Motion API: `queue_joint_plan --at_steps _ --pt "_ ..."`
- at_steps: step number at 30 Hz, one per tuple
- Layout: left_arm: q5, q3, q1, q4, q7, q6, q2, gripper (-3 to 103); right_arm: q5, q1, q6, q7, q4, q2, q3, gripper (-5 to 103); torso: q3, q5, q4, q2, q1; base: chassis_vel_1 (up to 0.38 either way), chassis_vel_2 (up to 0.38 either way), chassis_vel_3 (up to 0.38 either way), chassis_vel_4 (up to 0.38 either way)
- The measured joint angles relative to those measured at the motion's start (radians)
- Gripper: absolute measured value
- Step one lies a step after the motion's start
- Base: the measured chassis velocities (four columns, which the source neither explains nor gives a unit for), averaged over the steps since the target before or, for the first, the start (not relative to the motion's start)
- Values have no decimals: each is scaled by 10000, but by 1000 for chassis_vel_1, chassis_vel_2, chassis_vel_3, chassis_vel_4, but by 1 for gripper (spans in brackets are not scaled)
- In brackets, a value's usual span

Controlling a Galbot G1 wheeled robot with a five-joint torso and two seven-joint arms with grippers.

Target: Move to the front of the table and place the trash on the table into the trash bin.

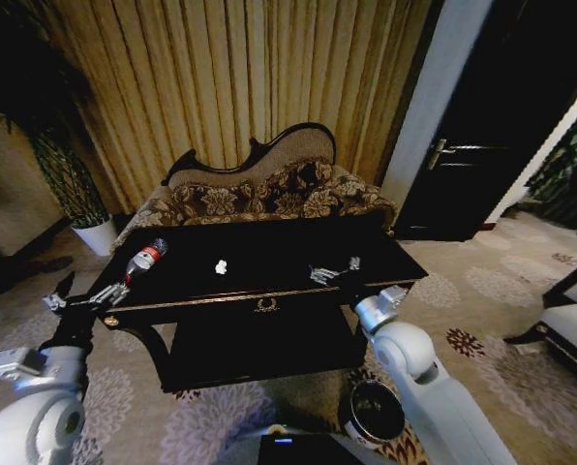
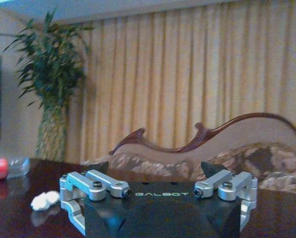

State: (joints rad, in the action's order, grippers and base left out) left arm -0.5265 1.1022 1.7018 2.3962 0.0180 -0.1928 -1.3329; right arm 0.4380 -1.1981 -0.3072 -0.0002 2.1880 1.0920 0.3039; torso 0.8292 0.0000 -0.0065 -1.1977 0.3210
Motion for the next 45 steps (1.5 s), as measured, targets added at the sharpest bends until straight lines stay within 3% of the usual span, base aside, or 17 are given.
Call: queue_joint_plan --at_steps 9,22,28,36,45 --pt "286 164 214 234 10 133 -574 100 845 2212 202 1 -1480 -758 -1728 100 1 -2 0 2 6 0 0 0 0" --pt "389 224 374 1013 331 -76 -972 100 1957 4619 250 0 -2793 -855 -4523 100 2 0 -1 2 6 0 0 0 0" --pt "523 162 672 1058 368 -93 -1258 100 2708 6221 271 2 -3537 -702 -5752 100 2 -4 1 3 6 0 0 0 0" --pt "649 131 800 1058 367 -88 -1414 100 2858 6821 120 3 -3971 -325 -6650 100 1 -1 -2 2 5 0 0 0 0" --pt "650 178 811 1053 390 -68 -1418 100 2784 7195 -545 2 -4758 763 -7369 100 1 -2 0 3 5 0 0 0 0"
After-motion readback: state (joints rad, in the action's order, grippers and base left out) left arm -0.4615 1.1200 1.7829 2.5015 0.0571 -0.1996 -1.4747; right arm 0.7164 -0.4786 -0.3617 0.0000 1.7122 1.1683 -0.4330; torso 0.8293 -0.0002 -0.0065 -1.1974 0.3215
